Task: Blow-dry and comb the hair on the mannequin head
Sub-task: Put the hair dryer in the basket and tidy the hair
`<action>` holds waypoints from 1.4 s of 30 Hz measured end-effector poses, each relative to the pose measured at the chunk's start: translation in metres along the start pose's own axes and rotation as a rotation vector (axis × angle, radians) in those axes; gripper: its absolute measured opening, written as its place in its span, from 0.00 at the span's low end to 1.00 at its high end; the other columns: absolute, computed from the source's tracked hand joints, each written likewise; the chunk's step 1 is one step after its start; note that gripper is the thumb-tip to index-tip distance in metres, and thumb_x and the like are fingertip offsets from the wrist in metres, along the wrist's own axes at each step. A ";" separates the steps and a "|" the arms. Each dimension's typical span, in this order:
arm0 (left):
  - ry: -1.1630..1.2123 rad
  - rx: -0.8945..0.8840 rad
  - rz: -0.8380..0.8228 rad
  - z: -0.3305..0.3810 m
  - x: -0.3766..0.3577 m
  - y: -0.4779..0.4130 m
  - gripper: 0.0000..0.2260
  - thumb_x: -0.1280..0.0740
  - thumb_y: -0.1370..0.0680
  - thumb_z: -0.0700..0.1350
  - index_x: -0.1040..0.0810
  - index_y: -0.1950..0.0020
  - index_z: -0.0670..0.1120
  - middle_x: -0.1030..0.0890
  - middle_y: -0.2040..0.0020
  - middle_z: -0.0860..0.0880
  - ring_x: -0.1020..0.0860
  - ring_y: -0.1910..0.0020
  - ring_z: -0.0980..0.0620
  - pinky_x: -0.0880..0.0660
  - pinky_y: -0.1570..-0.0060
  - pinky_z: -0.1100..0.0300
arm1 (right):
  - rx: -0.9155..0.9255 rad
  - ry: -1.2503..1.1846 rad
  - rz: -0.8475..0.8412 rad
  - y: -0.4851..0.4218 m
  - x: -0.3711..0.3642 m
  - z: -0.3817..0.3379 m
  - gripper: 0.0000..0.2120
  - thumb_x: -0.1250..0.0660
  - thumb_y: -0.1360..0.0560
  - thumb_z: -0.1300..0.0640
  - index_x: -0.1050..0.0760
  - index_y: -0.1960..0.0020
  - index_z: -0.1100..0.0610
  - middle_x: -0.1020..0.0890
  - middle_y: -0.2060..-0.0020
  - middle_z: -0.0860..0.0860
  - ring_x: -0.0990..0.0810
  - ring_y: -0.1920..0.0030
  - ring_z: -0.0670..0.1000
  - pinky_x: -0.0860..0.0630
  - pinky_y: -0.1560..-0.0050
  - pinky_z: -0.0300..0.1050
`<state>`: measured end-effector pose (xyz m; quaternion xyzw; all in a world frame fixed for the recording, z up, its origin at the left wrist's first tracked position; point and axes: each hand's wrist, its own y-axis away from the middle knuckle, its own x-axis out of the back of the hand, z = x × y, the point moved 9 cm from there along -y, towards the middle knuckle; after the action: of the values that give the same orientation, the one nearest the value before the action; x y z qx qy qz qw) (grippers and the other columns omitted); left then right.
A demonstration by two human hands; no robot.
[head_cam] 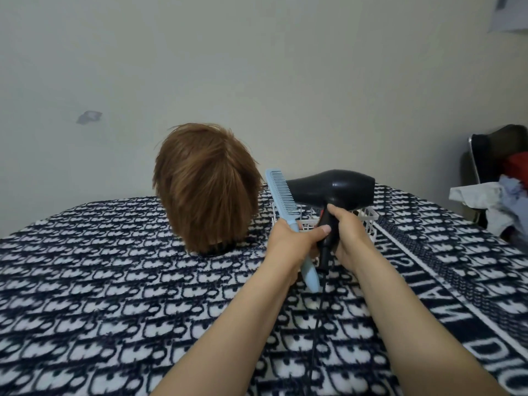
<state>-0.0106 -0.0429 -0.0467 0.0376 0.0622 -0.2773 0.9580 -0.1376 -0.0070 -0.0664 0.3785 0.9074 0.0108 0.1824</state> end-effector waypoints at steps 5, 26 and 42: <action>-0.037 -0.008 0.049 0.009 -0.011 -0.012 0.17 0.22 0.31 0.41 0.28 0.52 0.39 0.18 0.53 0.35 0.17 0.55 0.38 0.19 0.54 0.43 | -0.061 0.045 -0.047 -0.013 0.005 -0.012 0.14 0.38 0.16 0.51 0.22 0.47 0.62 0.17 0.56 0.58 0.15 0.54 0.59 0.16 0.54 0.54; -0.058 0.101 0.039 -0.001 -0.039 -0.043 0.23 0.20 0.36 0.47 0.23 0.49 0.37 0.16 0.59 0.40 0.16 0.65 0.45 0.17 0.58 0.50 | -0.269 0.392 -0.048 -0.042 0.033 -0.004 0.14 0.43 0.24 0.49 0.27 0.63 0.54 0.23 0.77 0.50 0.28 0.75 0.49 0.36 0.73 0.41; -0.061 0.231 0.038 -0.009 -0.027 -0.039 0.12 0.30 0.25 0.47 0.27 0.51 0.40 0.22 0.55 0.39 0.19 0.67 0.42 0.18 0.60 0.47 | -0.161 0.568 0.025 -0.054 0.047 -0.016 0.30 0.37 0.26 0.32 0.21 0.43 0.57 0.14 0.50 0.58 0.15 0.51 0.59 0.25 0.56 0.47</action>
<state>-0.0545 -0.0606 -0.0537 0.1402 -0.0002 -0.2655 0.9539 -0.2107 -0.0112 -0.0757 0.3556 0.9137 0.1903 -0.0494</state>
